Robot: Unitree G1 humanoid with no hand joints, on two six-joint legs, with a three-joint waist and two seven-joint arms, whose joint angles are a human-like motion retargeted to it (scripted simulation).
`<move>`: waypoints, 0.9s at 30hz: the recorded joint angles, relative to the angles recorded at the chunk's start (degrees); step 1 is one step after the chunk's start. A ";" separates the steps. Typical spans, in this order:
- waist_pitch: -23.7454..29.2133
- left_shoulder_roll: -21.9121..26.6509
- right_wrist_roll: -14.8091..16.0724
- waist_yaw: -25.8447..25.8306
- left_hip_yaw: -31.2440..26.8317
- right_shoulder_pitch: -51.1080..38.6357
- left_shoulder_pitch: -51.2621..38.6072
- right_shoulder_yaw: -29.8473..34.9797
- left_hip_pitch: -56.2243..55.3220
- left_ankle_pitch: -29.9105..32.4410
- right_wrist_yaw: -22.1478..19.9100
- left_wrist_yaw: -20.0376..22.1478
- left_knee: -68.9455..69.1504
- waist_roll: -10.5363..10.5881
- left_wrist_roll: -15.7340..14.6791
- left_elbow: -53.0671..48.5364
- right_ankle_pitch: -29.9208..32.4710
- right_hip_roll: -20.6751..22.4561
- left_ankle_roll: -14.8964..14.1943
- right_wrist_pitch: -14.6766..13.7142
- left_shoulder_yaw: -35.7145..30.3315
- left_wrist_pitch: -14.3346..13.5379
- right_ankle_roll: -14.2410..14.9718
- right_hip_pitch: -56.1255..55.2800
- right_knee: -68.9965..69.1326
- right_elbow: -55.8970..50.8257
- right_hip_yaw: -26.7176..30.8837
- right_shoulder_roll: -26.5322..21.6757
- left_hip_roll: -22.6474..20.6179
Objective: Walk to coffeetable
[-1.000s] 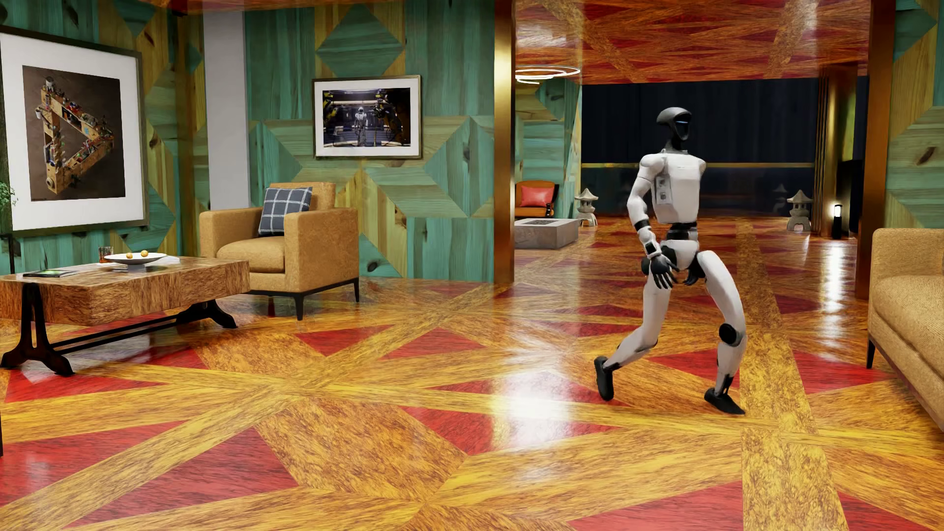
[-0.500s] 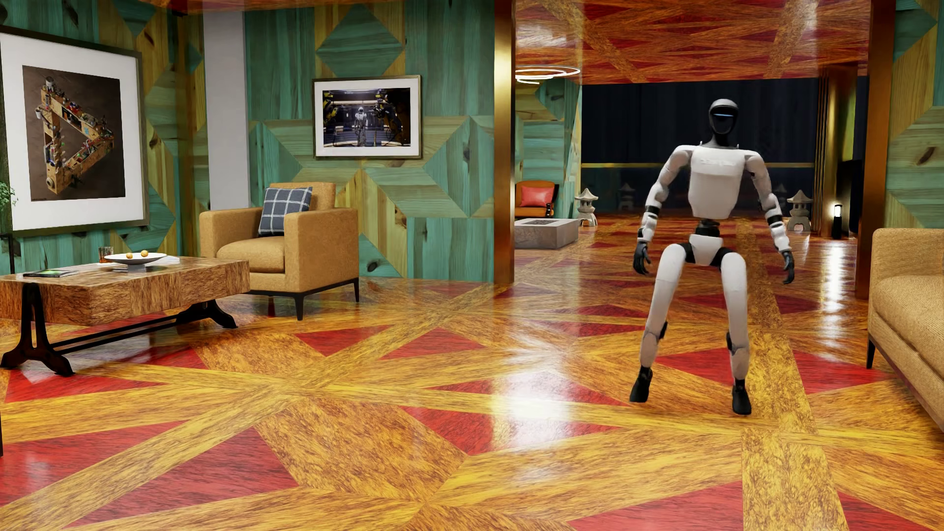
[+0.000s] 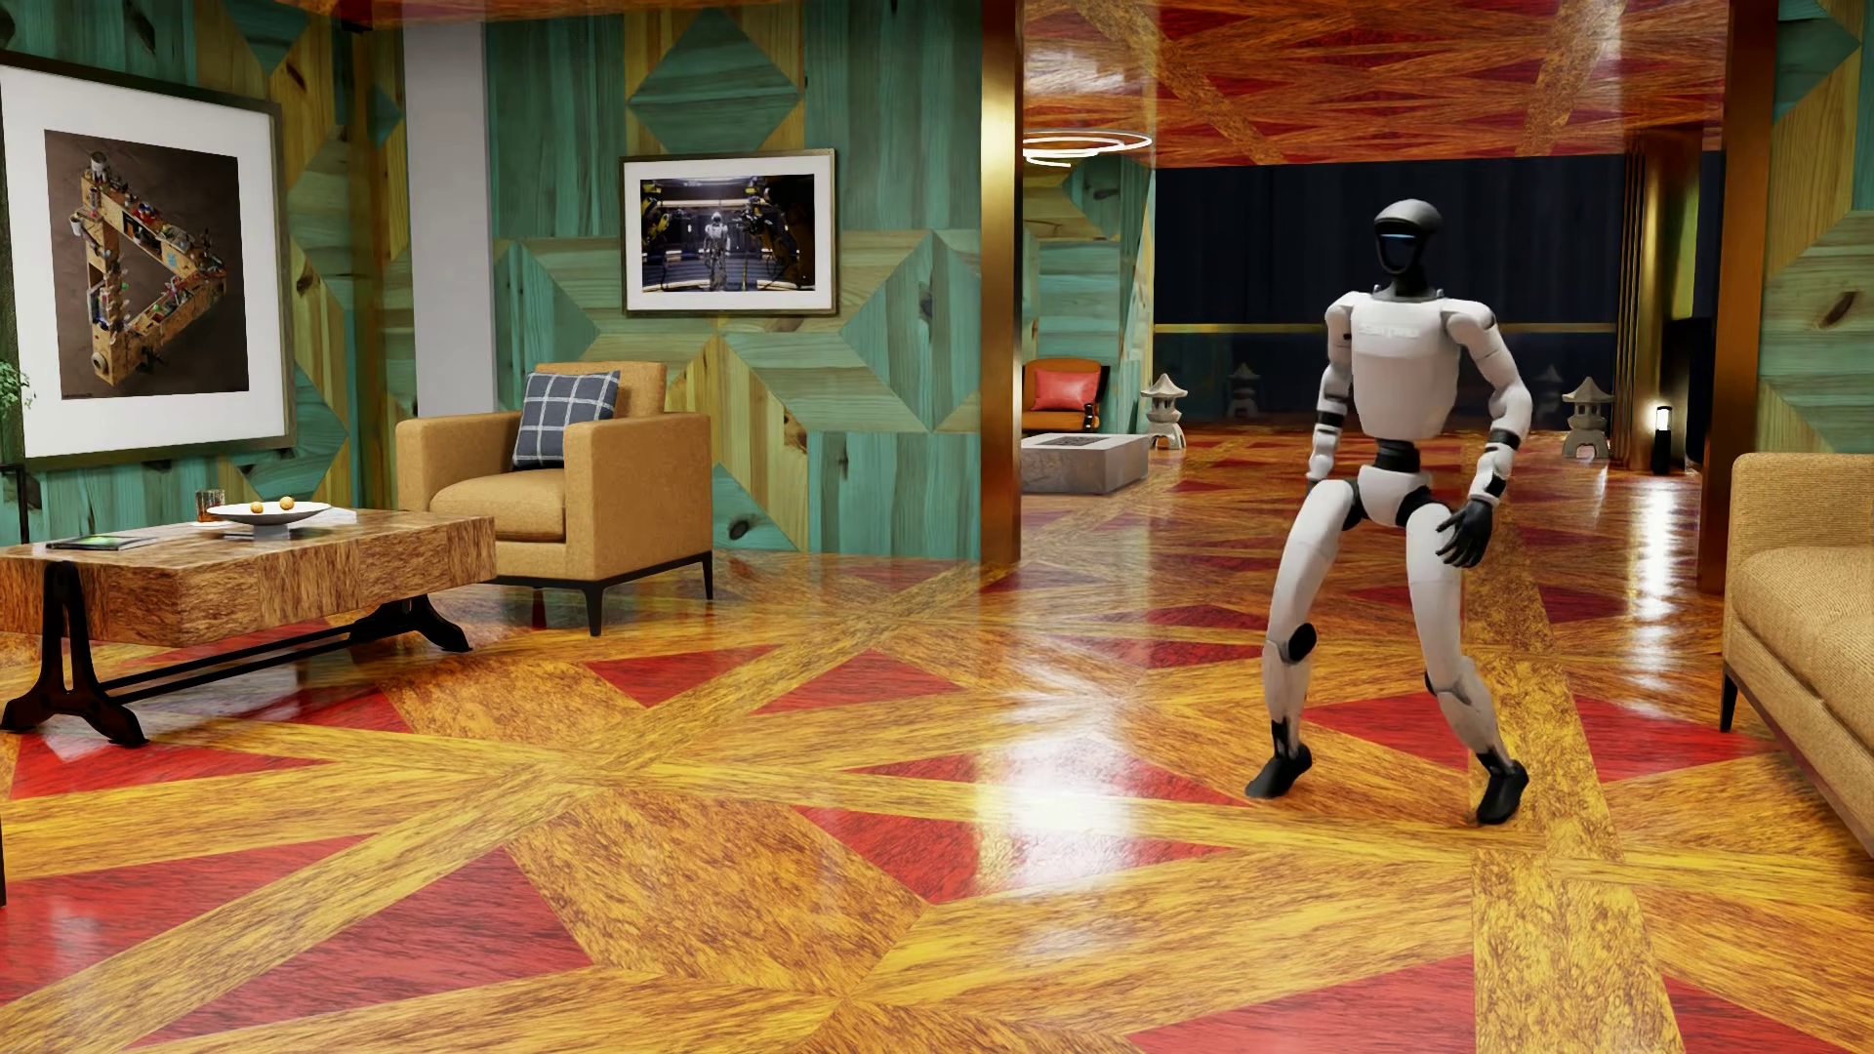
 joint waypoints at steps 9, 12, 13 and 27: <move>-1.32 -2.72 0.00 -7.50 0.00 2.03 5.35 1.42 13.75 7.36 0.00 0.00 -0.38 1.74 0.00 1.24 13.27 0.20 0.00 0.00 -0.21 0.00 0.00 -10.42 15.66 1.76 0.00 2.38 1.53; -0.40 -4.13 0.00 -2.13 0.00 -1.68 7.47 -0.86 5.82 7.25 0.00 0.00 18.37 1.39 0.00 9.83 2.07 6.15 0.00 0.00 0.54 0.00 0.00 -5.19 15.14 2.26 0.00 1.31 0.71; -0.56 -4.49 0.00 1.26 0.00 -3.70 8.34 -2.20 1.12 6.50 0.00 0.00 24.01 1.67 0.00 12.07 -1.46 8.68 0.00 0.00 -0.44 0.00 0.00 -3.09 13.07 0.77 0.00 0.41 -1.51; -1.93 -0.91 0.00 28.94 0.00 -18.64 11.78 3.11 -39.38 7.36 0.00 0.00 10.91 -4.80 0.00 29.15 -2.25 3.68 0.00 0.00 -12.22 0.00 0.00 41.57 2.08 -9.00 0.00 -2.50 -10.95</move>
